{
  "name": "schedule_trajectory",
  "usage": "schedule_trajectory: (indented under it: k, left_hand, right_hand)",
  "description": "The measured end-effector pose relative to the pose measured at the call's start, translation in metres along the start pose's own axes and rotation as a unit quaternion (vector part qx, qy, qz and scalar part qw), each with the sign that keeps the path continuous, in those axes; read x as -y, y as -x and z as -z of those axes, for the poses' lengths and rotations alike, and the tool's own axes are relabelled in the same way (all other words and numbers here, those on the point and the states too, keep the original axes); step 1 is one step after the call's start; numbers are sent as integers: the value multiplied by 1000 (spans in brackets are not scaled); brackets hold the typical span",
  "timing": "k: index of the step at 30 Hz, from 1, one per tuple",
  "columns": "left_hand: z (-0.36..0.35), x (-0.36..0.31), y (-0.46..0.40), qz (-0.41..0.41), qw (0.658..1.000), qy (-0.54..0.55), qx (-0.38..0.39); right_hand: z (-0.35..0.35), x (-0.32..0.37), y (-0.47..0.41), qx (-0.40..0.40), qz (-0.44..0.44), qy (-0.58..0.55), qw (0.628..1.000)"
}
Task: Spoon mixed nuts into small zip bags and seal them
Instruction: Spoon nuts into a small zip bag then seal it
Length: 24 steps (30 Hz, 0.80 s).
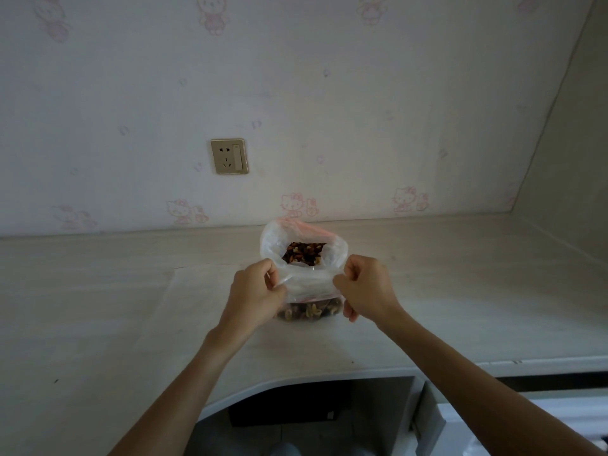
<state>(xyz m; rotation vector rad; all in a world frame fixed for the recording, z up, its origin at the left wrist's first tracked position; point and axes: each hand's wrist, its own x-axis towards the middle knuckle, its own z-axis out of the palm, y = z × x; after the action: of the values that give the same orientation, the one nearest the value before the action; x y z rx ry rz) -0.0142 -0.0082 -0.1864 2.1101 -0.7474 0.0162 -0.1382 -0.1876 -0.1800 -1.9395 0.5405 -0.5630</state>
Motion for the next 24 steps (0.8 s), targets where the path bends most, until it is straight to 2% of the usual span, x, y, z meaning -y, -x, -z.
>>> schedule_trajectory:
  k: [2, 5, 8, 10, 14, 17, 19, 22, 24]
  left_hand:
    - [4, -2, 1, 52, 998, 20, 42]
    - [12, -4, 2, 148, 973, 141, 112]
    - [22, -4, 0, 203, 893, 345, 205]
    - [26, -4, -2, 213, 839, 432, 254]
    - [25, -1, -6, 219, 794, 495, 276]
    - [23, 0, -5, 212, 793, 504, 270]
    - [23, -1, -4, 204, 802, 500, 256]
    - [22, -6, -2, 193, 826, 479, 226]
    - [22, -10, -3, 181, 851, 452, 199]
  right_hand:
    - [4, 2, -2, 33, -60, -44, 997]
    - [18, 0, -3, 133, -148, -111, 974]
    - [26, -8, -2, 196, -168, -197, 946]
    - [26, -13, -2, 213, -168, -243, 931]
    - [28, -19, -2, 232, -168, -330, 900]
    - [27, -23, -1, 232, -175, -376, 880]
    - [26, -23, 0, 220, -169, -380, 882]
    - [26, -20, -1, 187, -136, -364, 902]
    - [26, -14, 0, 146, -109, -323, 929]
